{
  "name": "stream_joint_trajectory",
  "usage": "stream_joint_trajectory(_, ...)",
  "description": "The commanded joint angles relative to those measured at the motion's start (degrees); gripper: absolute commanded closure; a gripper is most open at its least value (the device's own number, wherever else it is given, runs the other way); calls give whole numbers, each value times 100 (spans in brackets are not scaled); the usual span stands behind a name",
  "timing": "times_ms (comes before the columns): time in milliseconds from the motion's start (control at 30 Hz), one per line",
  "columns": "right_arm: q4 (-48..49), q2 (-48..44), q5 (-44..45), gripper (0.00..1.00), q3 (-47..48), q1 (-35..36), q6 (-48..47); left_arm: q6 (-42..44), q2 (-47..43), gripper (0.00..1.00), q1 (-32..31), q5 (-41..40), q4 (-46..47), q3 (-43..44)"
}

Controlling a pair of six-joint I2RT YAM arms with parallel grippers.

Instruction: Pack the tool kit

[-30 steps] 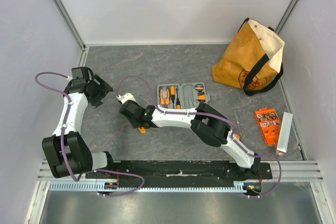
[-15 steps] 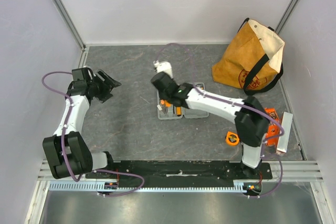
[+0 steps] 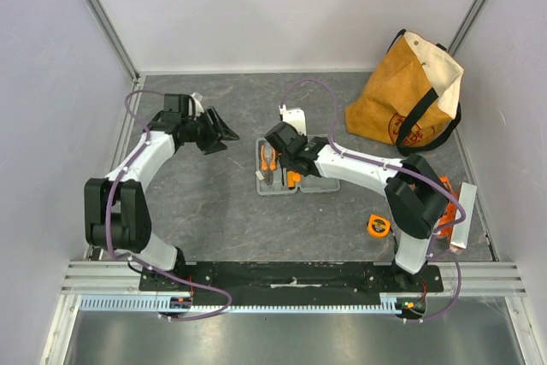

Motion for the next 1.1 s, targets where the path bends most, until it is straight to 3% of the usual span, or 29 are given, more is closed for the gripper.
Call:
stream_joint_trajectory(0,17,32,261,90,-82,-107,237,247,209,38,-280,96,-108,394)
stream_joint_trajectory(333,96,76,227,88,-363,-291,149,371,500,39,-614,26,-144,710)
stream_joint_trajectory(1067,342,419,-169,76,-468,-467,149,467,553,39,-632,-423,-196,772)
